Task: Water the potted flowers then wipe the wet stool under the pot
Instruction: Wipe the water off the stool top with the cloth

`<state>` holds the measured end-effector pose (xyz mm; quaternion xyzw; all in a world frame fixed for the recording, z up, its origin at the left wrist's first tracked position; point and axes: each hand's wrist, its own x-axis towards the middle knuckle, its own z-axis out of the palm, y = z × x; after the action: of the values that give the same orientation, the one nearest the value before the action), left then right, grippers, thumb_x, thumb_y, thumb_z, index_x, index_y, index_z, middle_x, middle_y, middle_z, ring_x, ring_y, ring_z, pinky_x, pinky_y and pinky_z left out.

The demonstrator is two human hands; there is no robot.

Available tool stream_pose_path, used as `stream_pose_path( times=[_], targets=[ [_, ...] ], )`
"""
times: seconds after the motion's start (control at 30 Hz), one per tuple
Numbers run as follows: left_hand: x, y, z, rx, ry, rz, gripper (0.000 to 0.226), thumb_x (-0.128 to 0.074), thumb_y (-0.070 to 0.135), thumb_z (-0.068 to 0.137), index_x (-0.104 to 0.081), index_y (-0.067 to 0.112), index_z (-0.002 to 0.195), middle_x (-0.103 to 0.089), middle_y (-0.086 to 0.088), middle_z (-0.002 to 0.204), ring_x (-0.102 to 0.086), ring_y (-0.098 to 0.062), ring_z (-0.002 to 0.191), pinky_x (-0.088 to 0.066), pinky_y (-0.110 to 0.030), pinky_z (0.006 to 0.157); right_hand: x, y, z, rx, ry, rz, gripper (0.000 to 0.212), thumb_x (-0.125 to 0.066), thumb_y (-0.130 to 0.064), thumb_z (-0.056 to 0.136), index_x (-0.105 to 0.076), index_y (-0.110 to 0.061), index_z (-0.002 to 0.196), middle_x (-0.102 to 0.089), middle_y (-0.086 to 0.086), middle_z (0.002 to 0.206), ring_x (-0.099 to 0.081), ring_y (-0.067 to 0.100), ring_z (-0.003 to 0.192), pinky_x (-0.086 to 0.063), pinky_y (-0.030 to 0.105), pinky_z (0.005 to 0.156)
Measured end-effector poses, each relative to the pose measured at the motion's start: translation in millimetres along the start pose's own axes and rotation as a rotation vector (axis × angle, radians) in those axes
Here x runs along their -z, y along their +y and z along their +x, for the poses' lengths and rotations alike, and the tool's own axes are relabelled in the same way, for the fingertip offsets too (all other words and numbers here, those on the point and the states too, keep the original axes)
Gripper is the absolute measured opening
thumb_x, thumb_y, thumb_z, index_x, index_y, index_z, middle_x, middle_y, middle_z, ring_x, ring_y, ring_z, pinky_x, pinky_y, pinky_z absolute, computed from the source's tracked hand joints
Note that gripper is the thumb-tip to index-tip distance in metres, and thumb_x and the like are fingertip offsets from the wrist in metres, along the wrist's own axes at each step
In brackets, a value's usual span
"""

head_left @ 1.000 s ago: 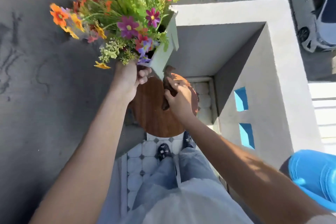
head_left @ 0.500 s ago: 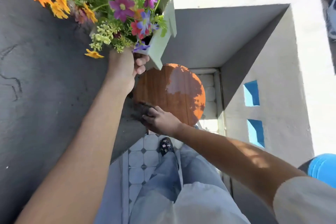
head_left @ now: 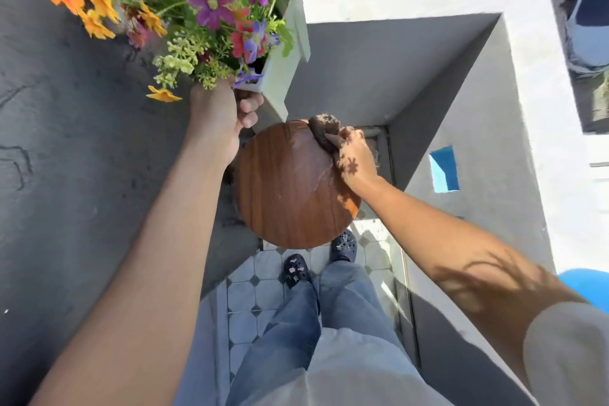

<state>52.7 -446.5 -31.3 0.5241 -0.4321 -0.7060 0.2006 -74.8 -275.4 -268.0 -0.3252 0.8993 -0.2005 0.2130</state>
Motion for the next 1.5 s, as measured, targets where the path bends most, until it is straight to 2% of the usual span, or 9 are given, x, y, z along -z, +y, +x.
stream_pose_path(
  times=[0.1, 0.4, 0.5, 0.67, 0.8, 1.03, 1.27, 1.4, 1.5],
  targets=[
    [-1, 2, 1, -0.008, 0.011, -0.003, 0.036, -0.022, 0.004, 0.093, -0.056, 0.002, 0.102, -0.056, -0.010, 0.069, -0.041, -0.007, 0.038, -0.027, -0.019, 0.035, -4, -22, -32, 0.166, -0.012, -0.001, 0.038, -0.054, -0.020, 0.093, -0.063, -0.022, 0.130, -0.055, 0.013, 0.124, -0.049, 0.033, 0.119, -0.047, 0.043, 0.100],
    [0, 1, 12, -0.027, -0.005, 0.041, 0.039, -0.020, 0.001, 0.091, -0.058, 0.006, 0.083, -0.056, -0.006, 0.059, -0.039, -0.007, 0.038, -0.023, -0.018, 0.035, -82, -104, -94, 0.922, -0.357, -0.182, 0.052, -0.060, -0.008, 0.091, -0.052, -0.016, 0.142, -0.056, 0.006, 0.120, -0.050, 0.028, 0.104, -0.052, 0.041, 0.081],
    [1, 0, 17, -0.038, 0.004, 0.037, 0.038, -0.019, -0.003, 0.089, -0.056, 0.004, 0.084, -0.055, -0.011, 0.062, -0.040, -0.007, 0.035, -0.023, -0.018, 0.034, -62, -106, -50, 0.812, -0.199, -0.192, 0.049, -0.051, -0.008, 0.097, -0.049, -0.017, 0.144, -0.053, 0.008, 0.131, -0.048, 0.030, 0.111, -0.050, 0.041, 0.088],
    [0, -1, 18, -0.036, 0.013, 0.024, 0.038, -0.019, -0.002, 0.090, -0.056, 0.006, 0.081, -0.055, -0.010, 0.066, -0.041, -0.007, 0.036, -0.023, -0.019, 0.035, -20, -56, 36, 0.248, 0.034, -0.094, 0.051, -0.056, -0.006, 0.087, -0.057, -0.019, 0.137, -0.056, 0.011, 0.128, -0.052, 0.034, 0.113, -0.052, 0.044, 0.092],
    [-1, -2, 17, -0.037, 0.011, 0.024, 0.035, -0.021, -0.002, 0.090, -0.055, 0.005, 0.083, -0.054, -0.010, 0.067, -0.041, -0.006, 0.036, -0.022, -0.018, 0.036, -37, -83, 13, 0.273, 0.010, -0.076, 0.052, -0.051, -0.005, 0.091, -0.052, -0.018, 0.141, -0.053, 0.010, 0.128, -0.046, 0.031, 0.114, -0.050, 0.042, 0.090],
    [1, -7, 14, -0.045, -0.002, 0.065, 0.037, -0.021, 0.002, 0.092, -0.055, 0.008, 0.077, -0.054, -0.006, 0.061, -0.038, -0.006, 0.038, -0.021, -0.019, 0.037, -75, -109, -88, 0.677, -0.209, -0.067, 0.043, -0.055, -0.017, 0.096, -0.055, -0.015, 0.139, -0.055, 0.008, 0.120, -0.050, 0.030, 0.102, -0.051, 0.040, 0.082],
    [3, -21, 3, -0.028, 0.002, 0.037, 0.036, -0.023, 0.001, 0.091, -0.055, 0.008, 0.078, -0.053, -0.008, 0.065, -0.039, -0.006, 0.037, -0.024, -0.019, 0.037, 2, -21, -24, 0.058, 0.084, 0.025, 0.044, -0.043, -0.010, 0.093, -0.055, 0.000, 0.134, -0.053, 0.024, 0.134, -0.047, 0.037, 0.126, -0.040, 0.037, 0.103],
    [0, -28, -8, -0.037, -0.020, 0.037, 0.036, -0.021, 0.000, 0.091, -0.054, 0.008, 0.080, -0.052, -0.009, 0.068, -0.039, -0.006, 0.037, -0.023, -0.018, 0.037, -30, -62, -58, 0.158, -0.009, -0.022, 0.053, -0.050, -0.007, 0.093, -0.049, -0.018, 0.144, -0.049, 0.011, 0.129, -0.043, 0.032, 0.116, -0.050, 0.047, 0.092],
    [-2, -34, -14, -0.044, -0.036, 0.060, 0.035, -0.021, 0.000, 0.092, -0.054, 0.009, 0.083, -0.052, -0.007, 0.068, -0.038, -0.007, 0.039, -0.022, -0.019, 0.038, -77, -86, -111, 0.402, -0.127, -0.030, 0.052, -0.064, -0.007, 0.088, -0.056, -0.014, 0.138, -0.054, 0.011, 0.118, -0.048, 0.032, 0.099, -0.056, 0.044, 0.077]
  ],
)
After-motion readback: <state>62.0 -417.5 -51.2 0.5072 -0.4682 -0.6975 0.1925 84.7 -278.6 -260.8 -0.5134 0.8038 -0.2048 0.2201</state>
